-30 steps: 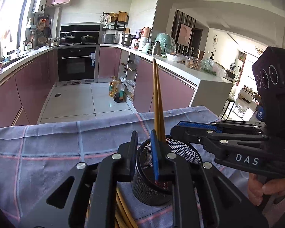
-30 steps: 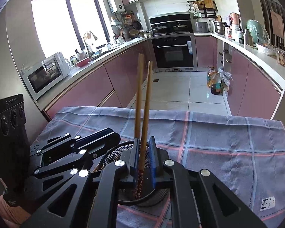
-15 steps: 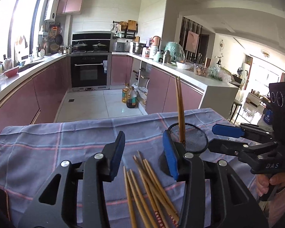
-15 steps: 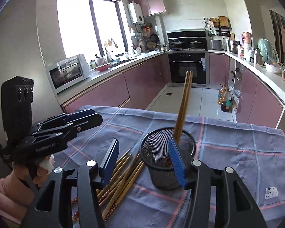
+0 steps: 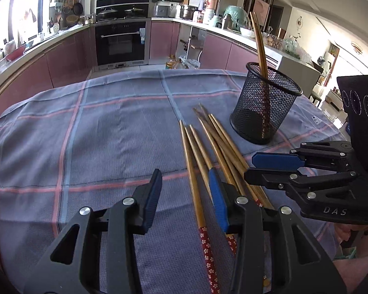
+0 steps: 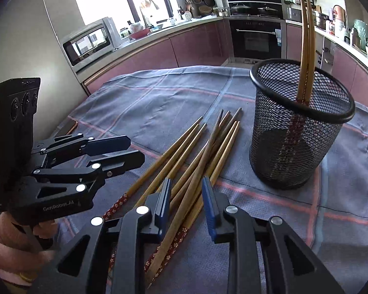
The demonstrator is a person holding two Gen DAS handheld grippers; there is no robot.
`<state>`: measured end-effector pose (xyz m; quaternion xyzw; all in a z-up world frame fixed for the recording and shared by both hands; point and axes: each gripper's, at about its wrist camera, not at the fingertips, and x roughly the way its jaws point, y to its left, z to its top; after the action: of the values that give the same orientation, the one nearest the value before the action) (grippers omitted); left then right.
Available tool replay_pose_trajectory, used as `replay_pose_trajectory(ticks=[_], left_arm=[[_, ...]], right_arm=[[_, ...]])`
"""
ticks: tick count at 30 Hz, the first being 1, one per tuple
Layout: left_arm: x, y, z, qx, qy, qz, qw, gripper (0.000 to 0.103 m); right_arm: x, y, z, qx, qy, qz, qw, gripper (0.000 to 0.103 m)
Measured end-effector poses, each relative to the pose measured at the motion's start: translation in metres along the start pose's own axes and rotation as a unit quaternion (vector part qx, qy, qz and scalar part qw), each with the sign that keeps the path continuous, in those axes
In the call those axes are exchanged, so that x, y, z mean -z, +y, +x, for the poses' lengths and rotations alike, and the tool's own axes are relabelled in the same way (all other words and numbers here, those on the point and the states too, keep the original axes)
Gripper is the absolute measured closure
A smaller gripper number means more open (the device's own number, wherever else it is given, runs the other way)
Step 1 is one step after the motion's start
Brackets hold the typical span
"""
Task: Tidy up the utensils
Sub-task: 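Grasp another chopstick with the right tool while the left tool grasps one too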
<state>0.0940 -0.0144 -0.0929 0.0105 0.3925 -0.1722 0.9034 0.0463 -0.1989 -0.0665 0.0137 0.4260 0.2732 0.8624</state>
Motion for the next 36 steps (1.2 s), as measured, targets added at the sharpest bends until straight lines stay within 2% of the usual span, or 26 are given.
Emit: replay_pose_trajectory(ticks=[8,10,13,16,25,29,33,36], left_arm=[[0.009,-0.006,0.01,0.005,0.02,0.004,0.9998,0.067],[0.01,-0.007,0.012,0.01,0.025,0.004,0.9996,0.069],[0.011,-0.008,0.016,0.012,0.035,0.005,0.9993,0.072],[0.011,-0.009,0.017,0.014,0.037,0.007,0.9992,0.074],[0.008,-0.007,0.021,0.014,0.044,0.004,0.9989,0.084],[0.008,-0.007,0.023,0.01,0.047,0.006,0.9988,0.086],[0.005,-0.009,0.026,0.002,0.05,0.013,0.9987,0.086],[0.002,-0.009,0.03,-0.003,0.051,0.018,0.9985,0.086]], right_arm=[[0.003,0.003,0.008,0.032,0.006,0.011,0.999,0.086],[0.003,0.0,0.009,0.035,0.006,0.018,0.999,0.093],[0.004,-0.009,0.007,0.024,0.005,0.044,0.999,0.097],[0.007,-0.02,0.005,0.006,0.003,0.075,0.997,0.097],[0.017,-0.032,-0.005,0.008,-0.002,0.103,0.995,0.097],[0.019,-0.031,-0.004,0.023,0.005,0.092,0.995,0.097],[0.013,-0.025,0.001,0.055,0.007,0.062,0.996,0.094],[0.01,-0.022,0.007,0.073,0.01,0.038,0.997,0.087]])
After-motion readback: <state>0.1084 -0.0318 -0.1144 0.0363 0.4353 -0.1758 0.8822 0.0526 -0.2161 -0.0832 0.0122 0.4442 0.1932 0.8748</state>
